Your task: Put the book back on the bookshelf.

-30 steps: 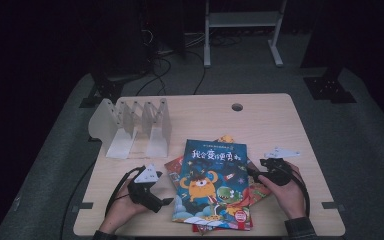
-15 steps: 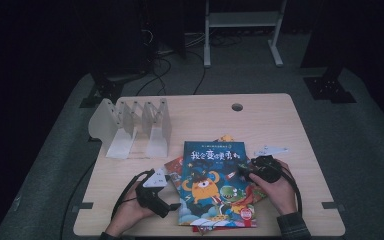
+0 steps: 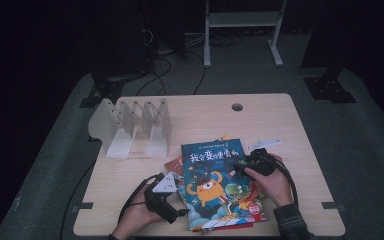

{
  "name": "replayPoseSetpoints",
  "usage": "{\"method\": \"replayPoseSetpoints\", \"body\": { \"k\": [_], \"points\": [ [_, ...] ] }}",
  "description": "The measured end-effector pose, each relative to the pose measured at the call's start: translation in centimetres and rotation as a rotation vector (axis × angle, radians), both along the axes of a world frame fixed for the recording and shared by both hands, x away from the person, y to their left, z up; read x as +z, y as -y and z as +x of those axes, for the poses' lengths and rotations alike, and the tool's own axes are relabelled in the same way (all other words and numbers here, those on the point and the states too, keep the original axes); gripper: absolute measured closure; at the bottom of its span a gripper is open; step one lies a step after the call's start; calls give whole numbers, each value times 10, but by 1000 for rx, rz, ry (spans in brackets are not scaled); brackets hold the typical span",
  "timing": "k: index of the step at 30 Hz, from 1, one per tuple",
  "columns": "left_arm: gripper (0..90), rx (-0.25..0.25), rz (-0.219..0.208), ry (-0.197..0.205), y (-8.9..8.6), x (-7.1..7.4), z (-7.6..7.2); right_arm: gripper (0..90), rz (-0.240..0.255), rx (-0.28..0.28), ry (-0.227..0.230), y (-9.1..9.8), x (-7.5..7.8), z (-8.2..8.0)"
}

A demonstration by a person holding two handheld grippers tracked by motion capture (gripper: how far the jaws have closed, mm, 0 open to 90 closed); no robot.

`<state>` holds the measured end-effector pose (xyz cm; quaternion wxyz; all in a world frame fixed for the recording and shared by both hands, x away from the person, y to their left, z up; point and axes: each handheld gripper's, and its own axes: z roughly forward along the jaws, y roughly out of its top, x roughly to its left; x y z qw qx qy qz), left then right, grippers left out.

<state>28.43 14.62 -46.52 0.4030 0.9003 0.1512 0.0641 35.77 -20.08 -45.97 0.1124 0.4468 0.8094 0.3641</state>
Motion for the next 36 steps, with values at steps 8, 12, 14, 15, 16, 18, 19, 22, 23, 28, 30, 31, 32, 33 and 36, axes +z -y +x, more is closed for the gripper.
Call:
{"method": "replayPoseSetpoints", "body": {
  "k": [8,12,14,15,16,18,19,22,23,28,30,31,32,33,36],
  "points": [
    [0,71,-35,15,-20,10,10,319,1,30,-11,-4,0,6],
    [0,95,-35,22,-28,14,16,319,-3,48,-15,-7,1,9],
    [0,112,-49,22,-32,16,20,319,-5,60,-12,-8,1,10],
    [0,115,-48,24,-34,17,22,319,-4,66,-11,-9,1,11],
    [0,121,-50,25,-36,18,24,319,-5,72,-8,-9,1,11],
    [0,135,-53,29,-40,19,27,321,-3,81,-8,-12,1,12],
    [0,140,-53,30,-41,20,29,321,-3,89,-5,-13,1,13],
    [0,150,-52,32,-44,21,34,322,2,106,-2,-16,0,14],
    [0,156,-58,37,-44,21,36,322,1,114,-1,-17,0,14],
    [0,165,-48,37,-44,21,44,322,-3,146,0,-23,1,17],
    [0,173,-52,42,-45,22,49,322,-6,159,2,-24,1,18],
    [0,176,-54,40,-46,23,52,321,-5,165,5,-25,1,18],
    [0,178,-56,40,-46,23,54,321,-5,175,9,-26,1,19],
    [0,181,-55,39,-47,23,55,321,-4,180,9,-26,1,19],
    [0,186,-71,32,-48,23,61,321,4,201,15,-30,0,20]
  ]
}}
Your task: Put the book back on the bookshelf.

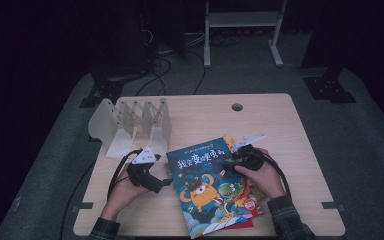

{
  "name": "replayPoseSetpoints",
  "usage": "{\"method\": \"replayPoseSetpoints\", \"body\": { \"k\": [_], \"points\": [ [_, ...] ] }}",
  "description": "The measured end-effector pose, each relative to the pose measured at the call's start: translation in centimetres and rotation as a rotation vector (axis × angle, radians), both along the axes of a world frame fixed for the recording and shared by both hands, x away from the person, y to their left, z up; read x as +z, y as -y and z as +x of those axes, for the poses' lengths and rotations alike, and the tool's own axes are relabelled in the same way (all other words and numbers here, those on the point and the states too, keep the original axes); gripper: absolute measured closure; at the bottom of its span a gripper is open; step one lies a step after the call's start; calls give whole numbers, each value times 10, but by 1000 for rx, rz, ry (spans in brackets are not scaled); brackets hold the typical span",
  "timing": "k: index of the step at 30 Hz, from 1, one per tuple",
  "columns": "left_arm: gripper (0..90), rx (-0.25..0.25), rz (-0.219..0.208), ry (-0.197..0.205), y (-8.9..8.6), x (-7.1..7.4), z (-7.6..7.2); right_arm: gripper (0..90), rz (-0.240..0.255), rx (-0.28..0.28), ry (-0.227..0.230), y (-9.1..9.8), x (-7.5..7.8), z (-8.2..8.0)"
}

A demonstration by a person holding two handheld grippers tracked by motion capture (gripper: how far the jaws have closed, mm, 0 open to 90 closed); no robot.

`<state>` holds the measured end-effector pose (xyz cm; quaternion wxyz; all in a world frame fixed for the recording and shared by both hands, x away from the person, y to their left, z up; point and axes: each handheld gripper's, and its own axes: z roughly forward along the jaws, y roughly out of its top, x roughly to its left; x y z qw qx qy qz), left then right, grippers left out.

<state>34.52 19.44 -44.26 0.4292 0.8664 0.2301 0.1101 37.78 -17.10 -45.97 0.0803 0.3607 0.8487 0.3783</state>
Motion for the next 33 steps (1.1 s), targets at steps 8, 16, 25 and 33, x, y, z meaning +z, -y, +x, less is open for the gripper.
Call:
{"method": "replayPoseSetpoints", "body": {
  "k": [8,16,25,33],
  "points": [
    [0,4,17,-11,0,-4,9,321,9,71,12,-11,-1,2],
    [0,9,20,-45,-5,-11,11,323,49,130,-8,-26,-4,1],
    [0,19,17,-115,-8,-23,16,311,37,117,2,-27,-3,-1],
    [0,16,5,-131,-10,-25,15,349,16,94,23,-18,0,-9]
  ]
}}
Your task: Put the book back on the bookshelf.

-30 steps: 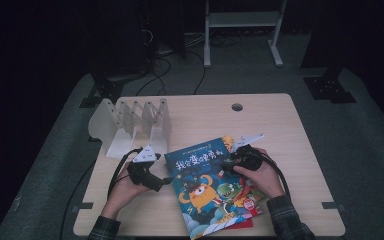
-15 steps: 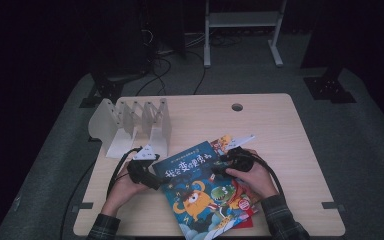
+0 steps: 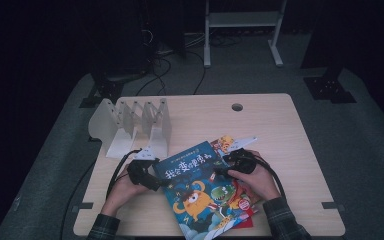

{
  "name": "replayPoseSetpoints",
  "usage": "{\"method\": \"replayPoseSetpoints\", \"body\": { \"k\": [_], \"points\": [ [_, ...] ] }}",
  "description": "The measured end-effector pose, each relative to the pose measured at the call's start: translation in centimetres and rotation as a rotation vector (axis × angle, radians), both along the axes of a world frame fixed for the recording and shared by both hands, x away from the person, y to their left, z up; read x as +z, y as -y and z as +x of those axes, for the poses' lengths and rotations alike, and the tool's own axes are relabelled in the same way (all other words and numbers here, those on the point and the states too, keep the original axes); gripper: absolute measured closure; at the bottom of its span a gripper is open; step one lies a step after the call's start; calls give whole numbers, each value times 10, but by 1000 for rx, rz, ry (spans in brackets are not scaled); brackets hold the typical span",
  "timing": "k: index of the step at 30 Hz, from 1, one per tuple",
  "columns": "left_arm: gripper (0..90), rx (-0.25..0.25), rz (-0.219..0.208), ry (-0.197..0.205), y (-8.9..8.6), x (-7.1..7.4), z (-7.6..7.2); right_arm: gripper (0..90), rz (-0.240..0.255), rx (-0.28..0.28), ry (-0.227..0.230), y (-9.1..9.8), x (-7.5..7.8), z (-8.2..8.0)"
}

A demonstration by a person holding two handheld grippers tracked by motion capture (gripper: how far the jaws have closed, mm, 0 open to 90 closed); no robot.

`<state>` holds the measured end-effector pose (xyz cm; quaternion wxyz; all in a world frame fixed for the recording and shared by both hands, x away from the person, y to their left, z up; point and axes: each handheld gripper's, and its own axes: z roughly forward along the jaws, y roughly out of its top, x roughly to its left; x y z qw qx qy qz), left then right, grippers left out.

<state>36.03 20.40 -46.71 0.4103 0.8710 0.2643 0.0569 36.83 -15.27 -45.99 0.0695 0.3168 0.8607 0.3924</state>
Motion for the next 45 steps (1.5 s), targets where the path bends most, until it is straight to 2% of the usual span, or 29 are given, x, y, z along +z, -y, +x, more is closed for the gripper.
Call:
{"method": "replayPoseSetpoints", "body": {
  "k": [3,7,12,15,24,31,36,39,41,45],
  "points": [
    [0,1,1,2,0,0,0,358,20,-9,-4,11,3,-9],
    [0,2,3,2,0,0,0,356,13,-22,16,30,6,-24],
    [0,2,4,0,0,1,0,351,9,-58,18,55,4,-45],
    [0,3,6,0,1,1,0,344,16,-61,23,68,2,-60],
    [0,2,8,-2,1,1,0,336,28,-52,40,89,3,-99],
    [0,1,9,-3,1,1,0,334,13,-36,34,99,-2,-122],
    [0,0,9,-4,1,1,0,337,-3,-18,50,98,-3,-134],
    [0,0,11,-11,1,1,-1,346,-20,-27,75,97,-5,-137],
    [0,-1,14,-10,1,2,-2,350,-27,-47,92,98,-5,-136],
    [0,-6,9,-16,0,1,-6,345,-25,-67,86,102,-5,-128]
  ]
}}
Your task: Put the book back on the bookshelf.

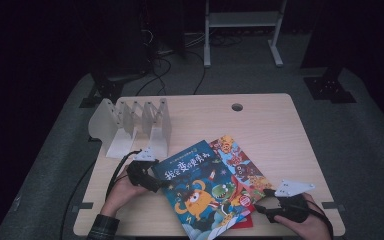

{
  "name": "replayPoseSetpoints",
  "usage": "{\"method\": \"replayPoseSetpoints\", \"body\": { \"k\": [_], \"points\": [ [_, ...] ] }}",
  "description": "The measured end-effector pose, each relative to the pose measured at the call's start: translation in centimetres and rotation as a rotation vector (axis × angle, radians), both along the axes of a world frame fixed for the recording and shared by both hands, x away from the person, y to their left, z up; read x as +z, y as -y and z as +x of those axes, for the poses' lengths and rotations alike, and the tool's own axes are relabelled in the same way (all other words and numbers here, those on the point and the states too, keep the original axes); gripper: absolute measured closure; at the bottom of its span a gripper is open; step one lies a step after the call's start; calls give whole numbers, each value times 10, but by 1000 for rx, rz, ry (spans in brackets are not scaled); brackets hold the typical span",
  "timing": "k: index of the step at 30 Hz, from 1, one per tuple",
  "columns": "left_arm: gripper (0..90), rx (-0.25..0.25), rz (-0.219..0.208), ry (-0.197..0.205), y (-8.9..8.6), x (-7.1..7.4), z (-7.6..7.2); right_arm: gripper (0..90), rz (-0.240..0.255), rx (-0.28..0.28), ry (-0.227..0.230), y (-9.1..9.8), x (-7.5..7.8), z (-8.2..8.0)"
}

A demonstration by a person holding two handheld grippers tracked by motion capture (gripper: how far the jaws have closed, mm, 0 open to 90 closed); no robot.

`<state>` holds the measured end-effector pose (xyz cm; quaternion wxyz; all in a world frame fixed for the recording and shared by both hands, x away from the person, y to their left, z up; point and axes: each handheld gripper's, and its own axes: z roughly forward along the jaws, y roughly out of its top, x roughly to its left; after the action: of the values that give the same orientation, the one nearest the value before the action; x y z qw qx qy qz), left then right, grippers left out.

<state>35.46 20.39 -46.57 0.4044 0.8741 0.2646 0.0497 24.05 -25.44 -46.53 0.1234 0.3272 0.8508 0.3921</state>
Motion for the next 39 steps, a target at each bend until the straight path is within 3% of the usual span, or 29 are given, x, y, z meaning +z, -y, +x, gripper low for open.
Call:
{"method": "replayPoseSetpoints", "body": {
  "k": [17,34,39],
  "points": [
    [0,-54,9,5,2,1,-26,360,-27,-162,-20,9,1,62],
    [0,-105,-3,-1,4,3,-42,389,-26,-257,-46,2,-1,129],
    [0,-96,-26,-15,3,3,-45,420,-47,-265,-39,-4,2,138]
  ]
}}
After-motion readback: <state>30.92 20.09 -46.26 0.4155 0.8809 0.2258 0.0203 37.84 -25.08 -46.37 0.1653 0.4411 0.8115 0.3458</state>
